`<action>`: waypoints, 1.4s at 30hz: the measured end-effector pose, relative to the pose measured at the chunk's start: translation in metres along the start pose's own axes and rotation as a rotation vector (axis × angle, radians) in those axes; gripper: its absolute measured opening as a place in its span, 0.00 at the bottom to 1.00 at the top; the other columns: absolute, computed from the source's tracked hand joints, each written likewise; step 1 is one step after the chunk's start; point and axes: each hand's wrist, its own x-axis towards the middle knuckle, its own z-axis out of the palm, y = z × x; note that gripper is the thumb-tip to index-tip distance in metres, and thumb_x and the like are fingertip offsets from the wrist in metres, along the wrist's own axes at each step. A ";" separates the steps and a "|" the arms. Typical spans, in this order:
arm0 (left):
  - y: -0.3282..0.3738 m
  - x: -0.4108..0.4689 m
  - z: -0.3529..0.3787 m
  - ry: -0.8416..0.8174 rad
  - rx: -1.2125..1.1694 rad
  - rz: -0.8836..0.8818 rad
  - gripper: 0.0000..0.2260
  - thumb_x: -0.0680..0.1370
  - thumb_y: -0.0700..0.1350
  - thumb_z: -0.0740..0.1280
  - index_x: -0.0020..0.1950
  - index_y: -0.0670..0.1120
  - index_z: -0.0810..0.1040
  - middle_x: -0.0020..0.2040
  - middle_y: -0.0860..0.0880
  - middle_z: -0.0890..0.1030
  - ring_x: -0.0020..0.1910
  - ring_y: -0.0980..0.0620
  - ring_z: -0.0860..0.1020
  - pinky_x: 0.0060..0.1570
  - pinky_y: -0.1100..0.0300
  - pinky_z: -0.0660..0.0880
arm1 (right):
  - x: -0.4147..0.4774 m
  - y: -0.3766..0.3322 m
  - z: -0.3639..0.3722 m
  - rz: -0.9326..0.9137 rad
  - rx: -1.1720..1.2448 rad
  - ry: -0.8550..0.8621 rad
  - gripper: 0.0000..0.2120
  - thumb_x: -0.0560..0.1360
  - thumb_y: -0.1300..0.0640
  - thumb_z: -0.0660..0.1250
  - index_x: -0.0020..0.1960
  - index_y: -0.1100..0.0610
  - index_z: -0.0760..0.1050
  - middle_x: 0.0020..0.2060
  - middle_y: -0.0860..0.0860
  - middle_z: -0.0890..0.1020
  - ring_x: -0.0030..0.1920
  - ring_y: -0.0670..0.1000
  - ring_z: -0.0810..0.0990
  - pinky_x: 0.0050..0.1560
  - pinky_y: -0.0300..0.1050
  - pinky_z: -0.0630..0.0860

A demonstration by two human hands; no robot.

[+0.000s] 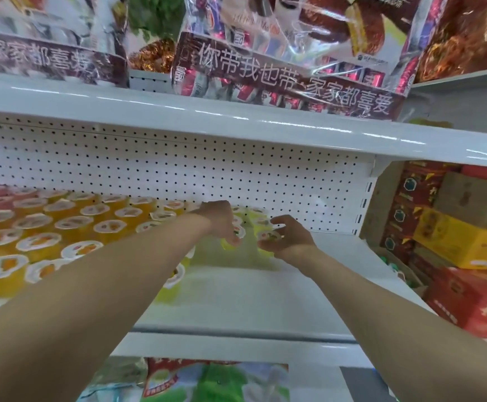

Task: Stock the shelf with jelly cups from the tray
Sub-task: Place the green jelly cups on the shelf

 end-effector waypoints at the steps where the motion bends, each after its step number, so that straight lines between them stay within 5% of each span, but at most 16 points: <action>1: -0.002 0.003 0.001 -0.003 0.002 0.010 0.22 0.71 0.53 0.75 0.59 0.43 0.75 0.51 0.47 0.73 0.56 0.45 0.76 0.49 0.58 0.69 | 0.002 0.000 0.001 -0.003 -0.021 0.002 0.25 0.65 0.59 0.79 0.59 0.52 0.74 0.48 0.49 0.81 0.48 0.52 0.81 0.57 0.51 0.79; 9: -0.010 0.012 0.012 -0.012 -0.011 0.013 0.20 0.71 0.54 0.76 0.52 0.46 0.70 0.51 0.47 0.74 0.55 0.46 0.76 0.54 0.57 0.72 | 0.006 -0.003 0.001 -0.014 -0.181 0.016 0.27 0.66 0.51 0.77 0.63 0.49 0.72 0.49 0.47 0.81 0.54 0.50 0.81 0.57 0.49 0.79; 14: -0.006 0.003 0.011 0.023 -0.005 -0.058 0.31 0.70 0.57 0.75 0.68 0.44 0.71 0.63 0.46 0.76 0.66 0.43 0.70 0.59 0.54 0.71 | -0.005 -0.011 -0.011 -0.068 -0.354 -0.004 0.33 0.69 0.49 0.76 0.70 0.51 0.67 0.63 0.50 0.76 0.64 0.51 0.74 0.62 0.44 0.72; 17: 0.005 -0.009 0.007 0.083 0.015 -0.071 0.30 0.72 0.59 0.72 0.68 0.45 0.70 0.63 0.46 0.75 0.68 0.42 0.66 0.60 0.53 0.69 | -0.018 -0.017 -0.027 -0.138 -0.463 0.010 0.34 0.70 0.46 0.75 0.71 0.50 0.66 0.67 0.50 0.72 0.65 0.51 0.72 0.59 0.42 0.70; 25: 0.059 -0.073 0.000 0.218 -0.029 -0.076 0.37 0.75 0.70 0.58 0.74 0.44 0.64 0.70 0.43 0.69 0.70 0.41 0.64 0.66 0.47 0.67 | -0.082 -0.025 -0.085 -0.229 -0.493 0.106 0.26 0.78 0.41 0.63 0.71 0.54 0.68 0.69 0.54 0.72 0.66 0.53 0.72 0.58 0.42 0.68; 33: 0.122 -0.172 0.021 0.309 -0.116 -0.020 0.34 0.77 0.67 0.59 0.73 0.44 0.66 0.70 0.43 0.70 0.68 0.41 0.68 0.60 0.49 0.70 | -0.181 -0.005 -0.148 -0.234 -0.515 0.137 0.27 0.79 0.40 0.61 0.71 0.55 0.68 0.69 0.56 0.72 0.66 0.56 0.73 0.61 0.46 0.69; 42: 0.157 -0.250 0.099 0.244 -0.197 0.013 0.33 0.77 0.65 0.61 0.71 0.42 0.68 0.69 0.42 0.71 0.68 0.40 0.68 0.65 0.45 0.69 | -0.273 0.058 -0.182 -0.161 -0.589 0.116 0.27 0.78 0.39 0.62 0.71 0.54 0.69 0.67 0.56 0.74 0.65 0.56 0.73 0.59 0.48 0.71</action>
